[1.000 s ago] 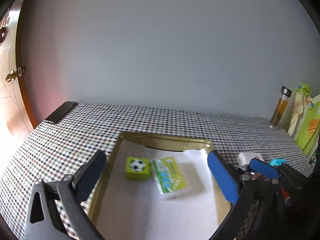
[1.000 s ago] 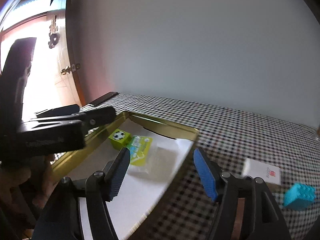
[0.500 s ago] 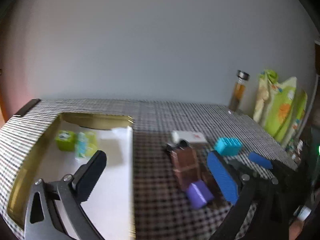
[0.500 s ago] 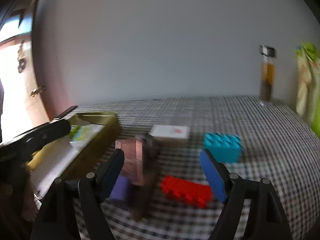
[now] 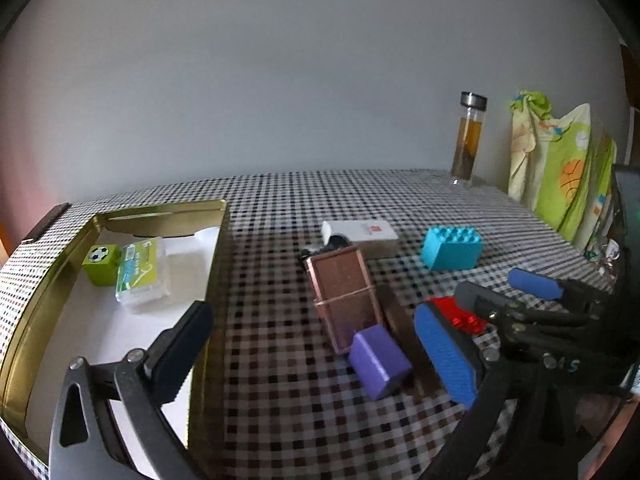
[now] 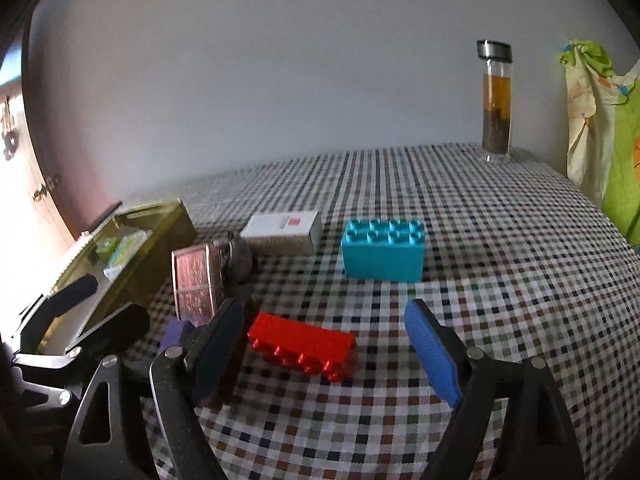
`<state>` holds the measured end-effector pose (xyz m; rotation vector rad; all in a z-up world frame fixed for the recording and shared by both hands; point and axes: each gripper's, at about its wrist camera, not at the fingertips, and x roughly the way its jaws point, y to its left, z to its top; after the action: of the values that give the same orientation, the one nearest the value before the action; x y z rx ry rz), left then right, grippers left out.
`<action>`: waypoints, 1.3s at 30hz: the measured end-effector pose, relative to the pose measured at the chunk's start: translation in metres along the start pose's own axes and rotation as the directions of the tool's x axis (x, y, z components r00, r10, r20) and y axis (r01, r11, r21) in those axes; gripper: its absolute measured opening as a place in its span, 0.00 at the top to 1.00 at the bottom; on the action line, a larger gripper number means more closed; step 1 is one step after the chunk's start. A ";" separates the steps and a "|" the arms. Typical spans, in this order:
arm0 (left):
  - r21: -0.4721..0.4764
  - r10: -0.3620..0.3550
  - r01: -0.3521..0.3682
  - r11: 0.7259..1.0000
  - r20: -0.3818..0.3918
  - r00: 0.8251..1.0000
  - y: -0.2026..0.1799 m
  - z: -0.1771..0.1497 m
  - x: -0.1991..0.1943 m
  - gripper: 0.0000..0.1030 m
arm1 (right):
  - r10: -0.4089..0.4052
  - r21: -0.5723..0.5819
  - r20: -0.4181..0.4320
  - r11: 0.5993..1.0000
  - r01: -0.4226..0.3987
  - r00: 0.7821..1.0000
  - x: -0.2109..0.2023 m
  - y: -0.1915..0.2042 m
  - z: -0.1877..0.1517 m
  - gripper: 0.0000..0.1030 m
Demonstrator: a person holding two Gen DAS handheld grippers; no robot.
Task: Organize rigid objects
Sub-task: 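Move the right gripper to the red Lego brick and grasp it, then grasp the purple block with the left gripper while the right gripper holds the red brick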
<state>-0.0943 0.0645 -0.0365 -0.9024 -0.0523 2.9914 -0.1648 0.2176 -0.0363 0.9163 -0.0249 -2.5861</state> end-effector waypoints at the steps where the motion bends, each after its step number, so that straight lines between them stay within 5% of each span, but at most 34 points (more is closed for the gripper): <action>1: 0.004 0.009 -0.009 1.000 -0.009 1.000 0.001 -0.001 0.002 0.01 | -0.002 -0.006 -0.005 1.000 0.002 1.000 0.001 0.001 0.000 0.18; 10: -0.057 -0.019 0.016 0.998 -0.064 0.998 0.023 0.000 0.013 0.01 | 0.002 -0.029 -0.110 1.000 -0.005 0.994 0.016 0.005 -0.004 0.18; 16: -0.054 -0.003 0.000 0.999 -0.053 0.999 0.032 0.002 0.012 0.01 | 0.010 -0.022 -0.146 1.000 -0.013 0.989 0.020 0.004 -0.006 0.18; 22: -0.156 0.001 -0.005 0.988 -0.024 1.000 0.067 0.002 0.013 0.01 | 0.017 -0.009 -0.152 1.000 -0.018 0.988 0.018 0.001 -0.006 0.18; 29: -0.091 -0.026 0.025 0.996 -0.008 1.000 0.041 -0.001 0.005 0.01 | 0.041 -0.006 -0.173 0.999 -0.043 0.984 0.021 0.002 -0.006 0.37; 39: 0.009 -0.045 0.045 0.999 -0.030 0.999 0.005 -0.004 0.001 0.01 | 0.037 0.005 -0.142 0.999 -0.037 0.989 0.017 0.000 -0.005 0.37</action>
<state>-0.0928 0.0598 -0.0410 -0.9312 -0.0569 2.9335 -0.1737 0.2121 -0.0502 1.0889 -0.0058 -2.4808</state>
